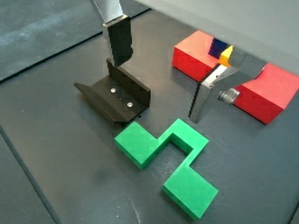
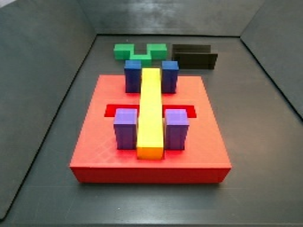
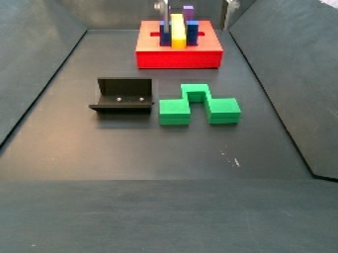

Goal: Pick up the green object. Move up. Place the green object on the fixture. Regrasp the green object. Move to above the board. Insert the green object.
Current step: Pick up the green object.

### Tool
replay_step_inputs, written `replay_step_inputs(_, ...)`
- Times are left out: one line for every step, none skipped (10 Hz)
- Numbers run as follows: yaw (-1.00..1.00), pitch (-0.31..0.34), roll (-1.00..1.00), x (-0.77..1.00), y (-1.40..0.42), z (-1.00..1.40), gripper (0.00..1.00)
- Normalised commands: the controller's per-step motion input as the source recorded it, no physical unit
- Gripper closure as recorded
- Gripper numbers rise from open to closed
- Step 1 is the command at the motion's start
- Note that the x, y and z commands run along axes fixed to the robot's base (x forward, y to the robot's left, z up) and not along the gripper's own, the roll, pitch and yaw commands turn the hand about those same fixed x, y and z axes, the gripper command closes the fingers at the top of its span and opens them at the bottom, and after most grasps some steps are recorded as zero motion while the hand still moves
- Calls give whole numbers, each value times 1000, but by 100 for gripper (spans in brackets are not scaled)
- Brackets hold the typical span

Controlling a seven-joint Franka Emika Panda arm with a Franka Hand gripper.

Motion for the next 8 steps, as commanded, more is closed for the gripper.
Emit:
replay_step_inputs(54, -23, 114, 71, -486, -360, 0)
replay_step_inputs(86, -39, 164, 6, -623, -449, 0)
replay_step_inputs(77, -54, 164, 0, -574, -511, 0)
replay_step_inputs(57, -71, 117, -9, -409, -526, 0)
replay_step_inputs(80, -87, 0, 0, -29, -526, 0)
replay_step_inputs(83, -73, 0, -6, 0, -526, 0)
replay_step_inputs(111, -79, 0, -51, 23, -571, 0)
replay_step_inputs(126, -81, 0, -91, 0, -574, 0)
